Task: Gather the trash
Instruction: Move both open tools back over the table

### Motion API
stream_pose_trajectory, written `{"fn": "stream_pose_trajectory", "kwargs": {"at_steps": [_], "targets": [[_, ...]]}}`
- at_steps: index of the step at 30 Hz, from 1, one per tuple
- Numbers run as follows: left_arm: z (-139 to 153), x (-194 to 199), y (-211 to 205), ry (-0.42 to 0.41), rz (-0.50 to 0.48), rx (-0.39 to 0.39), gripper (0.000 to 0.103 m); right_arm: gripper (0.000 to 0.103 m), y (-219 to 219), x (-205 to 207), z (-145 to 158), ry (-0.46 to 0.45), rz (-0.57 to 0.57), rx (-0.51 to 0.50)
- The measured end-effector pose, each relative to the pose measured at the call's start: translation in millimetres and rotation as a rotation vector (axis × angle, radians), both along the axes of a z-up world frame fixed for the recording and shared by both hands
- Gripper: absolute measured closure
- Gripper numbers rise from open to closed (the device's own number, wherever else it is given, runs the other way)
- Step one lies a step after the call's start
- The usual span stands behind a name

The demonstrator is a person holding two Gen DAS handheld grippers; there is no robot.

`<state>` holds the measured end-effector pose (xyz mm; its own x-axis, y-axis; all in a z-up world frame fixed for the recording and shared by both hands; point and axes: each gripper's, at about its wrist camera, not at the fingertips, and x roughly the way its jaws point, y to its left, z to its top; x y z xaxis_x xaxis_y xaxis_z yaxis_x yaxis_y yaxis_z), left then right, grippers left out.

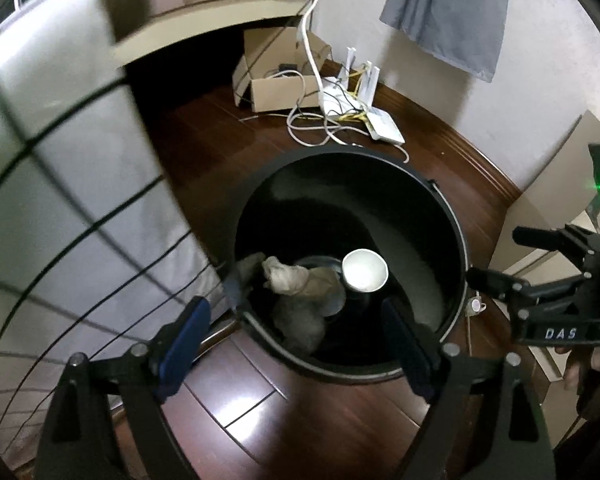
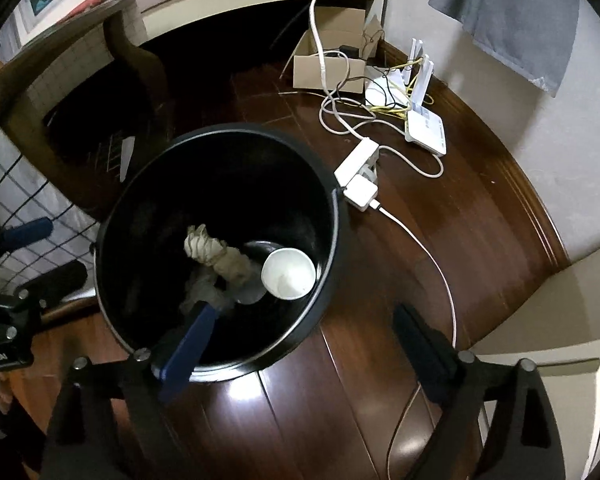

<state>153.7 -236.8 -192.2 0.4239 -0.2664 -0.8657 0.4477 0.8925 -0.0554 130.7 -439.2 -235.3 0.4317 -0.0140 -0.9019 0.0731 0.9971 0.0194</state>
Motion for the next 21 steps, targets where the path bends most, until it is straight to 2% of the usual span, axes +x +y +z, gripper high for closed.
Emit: {"fn": "stream_pose_trajectory", "kwargs": {"at_steps": [6, 13, 21], "targets": [[11, -8, 16, -0.028, 0.022, 0.001, 0.015, 0.005, 17, -14, 13, -0.024, -0.005, -0.016], [30, -18, 40, -0.075, 0.055, 0.000, 0.015, 0.003, 48, -23, 46, -0.091, 0.014, -0.023], [65, -32, 70, -0.161, 0.091, -0.020, 0.015, 0.002, 78, -32, 86, -0.189, 0.038, -0.015]]}}
